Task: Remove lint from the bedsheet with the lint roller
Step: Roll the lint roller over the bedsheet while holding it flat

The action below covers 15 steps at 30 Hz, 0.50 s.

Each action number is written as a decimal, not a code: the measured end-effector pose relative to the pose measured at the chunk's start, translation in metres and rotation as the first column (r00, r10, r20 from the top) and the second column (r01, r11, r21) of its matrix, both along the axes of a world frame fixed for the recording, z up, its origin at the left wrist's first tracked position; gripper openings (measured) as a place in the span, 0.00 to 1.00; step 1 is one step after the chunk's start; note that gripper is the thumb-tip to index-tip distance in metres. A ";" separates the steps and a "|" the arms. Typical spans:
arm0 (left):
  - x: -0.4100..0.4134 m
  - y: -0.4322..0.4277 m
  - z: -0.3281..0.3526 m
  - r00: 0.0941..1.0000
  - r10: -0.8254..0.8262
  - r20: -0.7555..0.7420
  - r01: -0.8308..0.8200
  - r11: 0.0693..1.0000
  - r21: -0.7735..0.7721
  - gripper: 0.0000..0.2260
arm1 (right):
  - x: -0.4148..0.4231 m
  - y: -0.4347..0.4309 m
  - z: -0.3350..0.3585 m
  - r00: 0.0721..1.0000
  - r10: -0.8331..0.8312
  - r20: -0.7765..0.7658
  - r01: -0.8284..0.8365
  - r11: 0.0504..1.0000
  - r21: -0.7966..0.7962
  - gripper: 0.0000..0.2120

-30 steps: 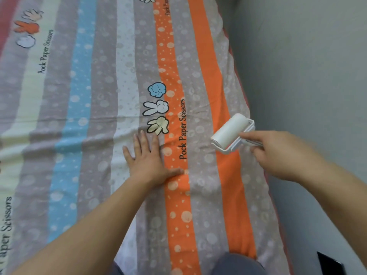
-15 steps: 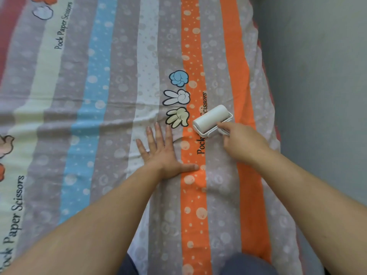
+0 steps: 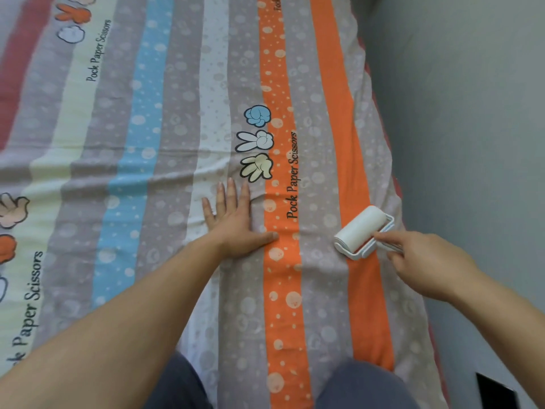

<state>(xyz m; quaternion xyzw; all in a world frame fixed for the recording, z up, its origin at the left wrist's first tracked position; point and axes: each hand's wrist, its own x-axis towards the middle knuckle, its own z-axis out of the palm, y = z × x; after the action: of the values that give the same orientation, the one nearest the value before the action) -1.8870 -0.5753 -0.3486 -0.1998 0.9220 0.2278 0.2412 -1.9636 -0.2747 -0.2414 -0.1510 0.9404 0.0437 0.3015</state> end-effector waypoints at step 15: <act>0.006 -0.062 -0.005 0.995 0.104 0.003 -0.102 0.986 -0.134 0.63 | -0.042 -0.182 0.009 0.990 0.067 -0.125 -0.101 0.950 -0.295 0.23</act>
<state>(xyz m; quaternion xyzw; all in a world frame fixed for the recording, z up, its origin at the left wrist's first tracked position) -1.8811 -0.6375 -0.3537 -0.2640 0.9224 0.1767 0.2196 -2.0060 -0.4569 -0.2320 -0.2323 0.9444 -0.0785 0.2190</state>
